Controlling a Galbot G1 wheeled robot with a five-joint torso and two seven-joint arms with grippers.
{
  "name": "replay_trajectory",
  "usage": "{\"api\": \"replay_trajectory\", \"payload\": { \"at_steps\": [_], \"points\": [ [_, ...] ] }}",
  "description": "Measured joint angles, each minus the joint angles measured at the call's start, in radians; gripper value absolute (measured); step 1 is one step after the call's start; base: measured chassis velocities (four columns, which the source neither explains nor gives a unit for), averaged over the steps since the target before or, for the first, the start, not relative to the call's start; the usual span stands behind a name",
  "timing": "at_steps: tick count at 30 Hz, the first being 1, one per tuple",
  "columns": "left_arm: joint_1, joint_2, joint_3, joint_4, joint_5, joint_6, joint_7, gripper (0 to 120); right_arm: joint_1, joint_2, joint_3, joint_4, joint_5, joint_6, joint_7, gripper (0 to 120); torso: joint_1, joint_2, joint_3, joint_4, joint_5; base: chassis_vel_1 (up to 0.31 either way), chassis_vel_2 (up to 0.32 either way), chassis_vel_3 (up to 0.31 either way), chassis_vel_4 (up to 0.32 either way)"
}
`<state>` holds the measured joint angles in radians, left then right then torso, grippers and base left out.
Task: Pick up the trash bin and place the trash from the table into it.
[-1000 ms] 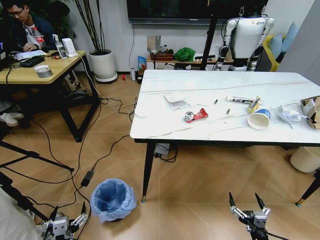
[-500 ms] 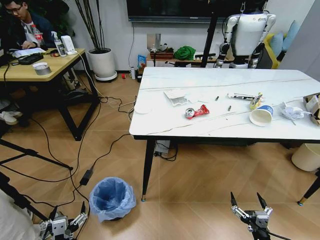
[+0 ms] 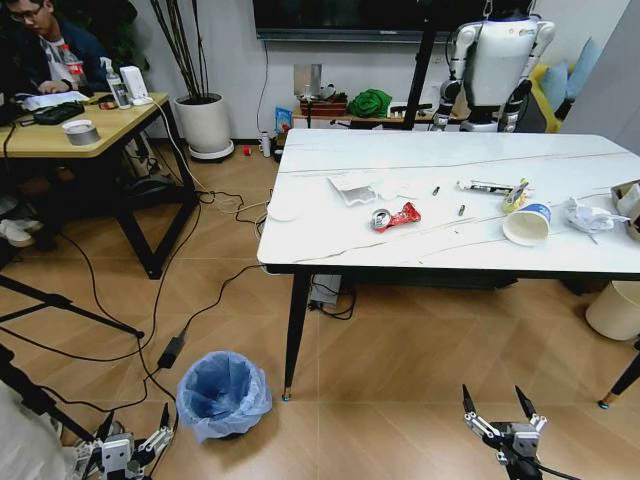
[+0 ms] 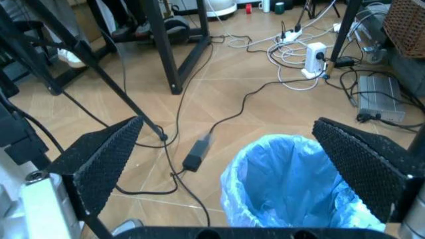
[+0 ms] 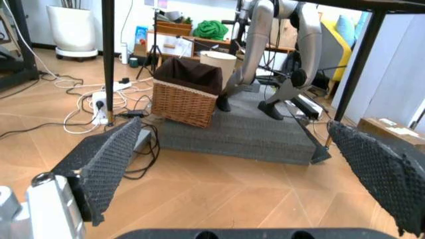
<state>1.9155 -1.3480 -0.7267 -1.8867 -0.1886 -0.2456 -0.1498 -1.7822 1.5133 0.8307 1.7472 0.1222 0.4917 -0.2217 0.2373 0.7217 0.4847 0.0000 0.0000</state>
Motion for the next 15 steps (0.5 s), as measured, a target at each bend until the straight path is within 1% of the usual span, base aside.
{"api": "replay_trajectory", "payload": {
  "at_steps": [4, 6, 10, 15],
  "points": [
    [-0.002, -0.003, 0.002, 0.001, 0.002, 0.001, 0.000, 100, -0.002, 0.000, 0.000, 0.000, 0.000, 0.001, 0.000, 100, -0.005, -0.013, -0.008, 0.0000, 0.0000, 0.000, 0.000, 0.000, 0.000],
    [-0.002, -0.007, 0.003, 0.002, 0.005, 0.001, 0.001, 100, -0.002, 0.000, 0.000, 0.000, 0.001, 0.002, -0.001, 100, -0.011, -0.027, -0.017, 0.0000, 0.0000, 0.000, 0.000, 0.000, 0.000],
    [-0.001, -0.010, 0.004, 0.003, 0.008, 0.001, 0.001, 100, -0.002, -0.001, 0.000, -0.001, 0.001, 0.004, -0.001, 100, -0.016, -0.040, -0.024, 0.0000, 0.0000, 0.000, 0.000, 0.000, 0.000],
    [0.000, -0.014, 0.005, 0.004, 0.013, 0.001, 0.001, 100, 0.000, -0.004, 0.000, -0.004, 0.003, 0.005, -0.002, 100, -0.026, -0.066, -0.039, 0.0000, 0.0000, 0.000, 0.000, 0.000, 0.000]
  ]
}}
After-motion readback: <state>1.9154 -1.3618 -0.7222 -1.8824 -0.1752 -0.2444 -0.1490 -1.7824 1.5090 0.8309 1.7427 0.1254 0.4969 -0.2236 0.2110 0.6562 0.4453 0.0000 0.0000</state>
